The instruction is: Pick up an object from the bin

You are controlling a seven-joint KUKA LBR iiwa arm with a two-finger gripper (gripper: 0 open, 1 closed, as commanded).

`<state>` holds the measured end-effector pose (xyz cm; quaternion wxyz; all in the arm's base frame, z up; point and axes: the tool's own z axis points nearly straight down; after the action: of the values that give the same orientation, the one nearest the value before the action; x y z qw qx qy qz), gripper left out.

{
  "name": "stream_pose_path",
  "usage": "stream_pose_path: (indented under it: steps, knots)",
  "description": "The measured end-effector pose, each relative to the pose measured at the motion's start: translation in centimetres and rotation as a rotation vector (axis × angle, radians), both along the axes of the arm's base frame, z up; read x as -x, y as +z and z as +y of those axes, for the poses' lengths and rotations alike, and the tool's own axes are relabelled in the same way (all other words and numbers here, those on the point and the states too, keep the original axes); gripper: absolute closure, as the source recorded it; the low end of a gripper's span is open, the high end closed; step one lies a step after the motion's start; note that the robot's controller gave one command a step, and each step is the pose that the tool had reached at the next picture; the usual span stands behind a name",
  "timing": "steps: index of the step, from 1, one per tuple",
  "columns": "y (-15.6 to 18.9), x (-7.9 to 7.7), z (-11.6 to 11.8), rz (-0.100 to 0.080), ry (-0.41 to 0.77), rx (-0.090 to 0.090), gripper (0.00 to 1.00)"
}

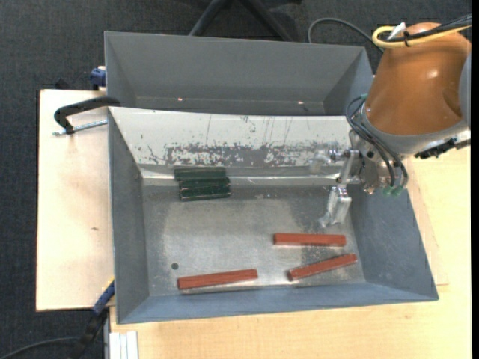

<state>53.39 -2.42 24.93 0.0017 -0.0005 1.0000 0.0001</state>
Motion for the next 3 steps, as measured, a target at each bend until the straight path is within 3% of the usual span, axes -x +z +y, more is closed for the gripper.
stream_pose_path:
  steps: [1, 2, 3]
  knots:
    - [-13.2, -2.0, 0.7, 0.009, 0.03, -0.001, 0.0]
    - [-18.2, 1.1, 4.8, 0.01, 0.046, -0.003, 0.0]
    - [-17.8, -1.5, -5.1, -0.004, -0.009, 0.004, 0.0]
